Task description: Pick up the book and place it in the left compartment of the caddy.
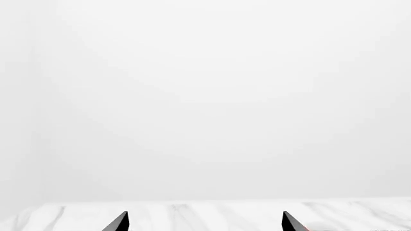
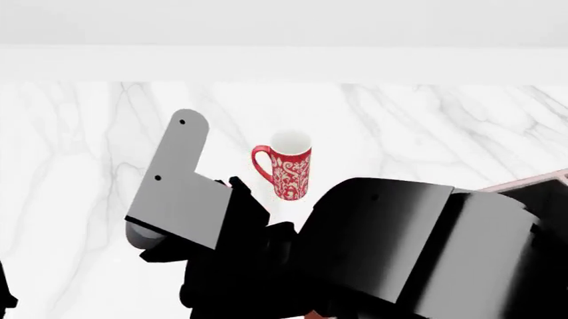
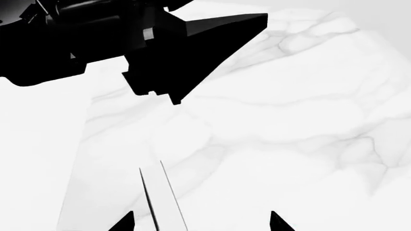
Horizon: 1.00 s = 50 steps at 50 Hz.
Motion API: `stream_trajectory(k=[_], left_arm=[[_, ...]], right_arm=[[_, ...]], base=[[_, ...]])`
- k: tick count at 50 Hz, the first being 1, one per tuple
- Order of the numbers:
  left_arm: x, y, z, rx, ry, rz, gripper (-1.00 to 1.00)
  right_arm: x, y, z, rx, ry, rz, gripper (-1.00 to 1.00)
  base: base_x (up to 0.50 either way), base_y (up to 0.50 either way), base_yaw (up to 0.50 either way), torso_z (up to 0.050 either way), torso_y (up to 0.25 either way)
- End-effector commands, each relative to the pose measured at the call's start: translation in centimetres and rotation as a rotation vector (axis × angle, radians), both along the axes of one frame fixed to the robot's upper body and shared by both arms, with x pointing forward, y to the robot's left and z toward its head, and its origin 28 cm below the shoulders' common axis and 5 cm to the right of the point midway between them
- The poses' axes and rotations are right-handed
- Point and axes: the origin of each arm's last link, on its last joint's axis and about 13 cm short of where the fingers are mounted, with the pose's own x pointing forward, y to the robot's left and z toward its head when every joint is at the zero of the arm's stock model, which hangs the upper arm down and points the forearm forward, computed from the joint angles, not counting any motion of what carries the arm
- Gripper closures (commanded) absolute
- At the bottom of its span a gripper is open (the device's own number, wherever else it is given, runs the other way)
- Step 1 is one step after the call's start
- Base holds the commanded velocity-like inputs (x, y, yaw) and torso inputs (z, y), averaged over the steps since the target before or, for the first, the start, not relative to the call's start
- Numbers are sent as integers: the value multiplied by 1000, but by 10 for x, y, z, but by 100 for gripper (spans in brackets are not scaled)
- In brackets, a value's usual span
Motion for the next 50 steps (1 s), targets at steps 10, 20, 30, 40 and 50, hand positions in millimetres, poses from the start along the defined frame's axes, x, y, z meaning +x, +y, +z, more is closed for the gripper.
stream_trajectory(k=[10,20,30,40,50], left_arm=[[24,9,-11,0,52,63,-100],[27,15,-8,-12,48,90,-100],[30,18,-8,-18,53,103,-100],[30,20,-6,-25,49,112,-100],[29,20,-5,-26,45,113,-100]], right_arm=[[2,6,-21,-6,30,22,-100],[5,8,-33,-37,39,21,-100],[3,13,-48,-72,62,43,-100],[1,16,-59,-87,88,57,-100],[2,19,-67,-92,93,60,-100]], base=[[0,0,0,0,0],[0,0,0,0,0],[0,0,0,0,0],[0,0,0,0,0],[0,0,0,0,0]])
